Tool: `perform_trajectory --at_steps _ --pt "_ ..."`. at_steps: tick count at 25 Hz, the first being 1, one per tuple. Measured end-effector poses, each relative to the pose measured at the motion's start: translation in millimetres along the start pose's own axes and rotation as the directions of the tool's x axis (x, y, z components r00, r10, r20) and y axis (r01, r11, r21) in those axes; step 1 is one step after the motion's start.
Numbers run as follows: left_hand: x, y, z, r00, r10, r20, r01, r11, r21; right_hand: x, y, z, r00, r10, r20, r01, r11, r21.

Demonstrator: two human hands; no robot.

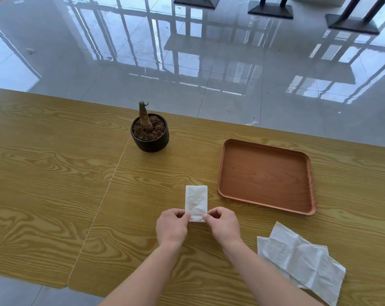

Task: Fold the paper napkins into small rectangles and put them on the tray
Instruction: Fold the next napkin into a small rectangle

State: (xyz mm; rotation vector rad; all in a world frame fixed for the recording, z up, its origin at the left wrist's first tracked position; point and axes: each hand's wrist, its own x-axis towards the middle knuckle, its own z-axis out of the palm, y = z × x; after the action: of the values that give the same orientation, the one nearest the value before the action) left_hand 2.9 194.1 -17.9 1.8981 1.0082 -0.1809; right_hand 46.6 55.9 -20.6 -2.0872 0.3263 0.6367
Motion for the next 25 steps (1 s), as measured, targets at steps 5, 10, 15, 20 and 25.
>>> perform_trajectory --at_steps 5,10,15,20,25 --pt "1.6 1.4 3.8 0.999 0.028 -0.033 -0.027 0.999 0.025 -0.1 1.9 1.2 1.0 -0.002 -0.021 0.001 0.999 -0.047" --pt "4.4 1.8 4.3 0.999 0.021 -0.05 -0.019 0.999 0.042 2.1 1.0 1.1 1.0 -0.006 -0.02 0.004 0.996 -0.094" --pt "4.5 0.2 2.9 0.998 0.028 -0.058 -0.022 0.995 0.092 4.1 0.6 2.1 1.0 -0.024 -0.019 0.021 0.99 -0.138" --pt "5.1 -0.7 2.3 0.992 0.077 -0.097 -0.065 0.991 0.117 5.2 1.3 0.6 0.999 -0.029 -0.019 0.027 0.991 -0.134" --pt "3.6 -2.3 4.6 0.987 0.148 -0.063 -0.134 0.972 0.193 6.9 0.5 -2.3 0.999 -0.037 -0.008 0.035 0.987 -0.157"
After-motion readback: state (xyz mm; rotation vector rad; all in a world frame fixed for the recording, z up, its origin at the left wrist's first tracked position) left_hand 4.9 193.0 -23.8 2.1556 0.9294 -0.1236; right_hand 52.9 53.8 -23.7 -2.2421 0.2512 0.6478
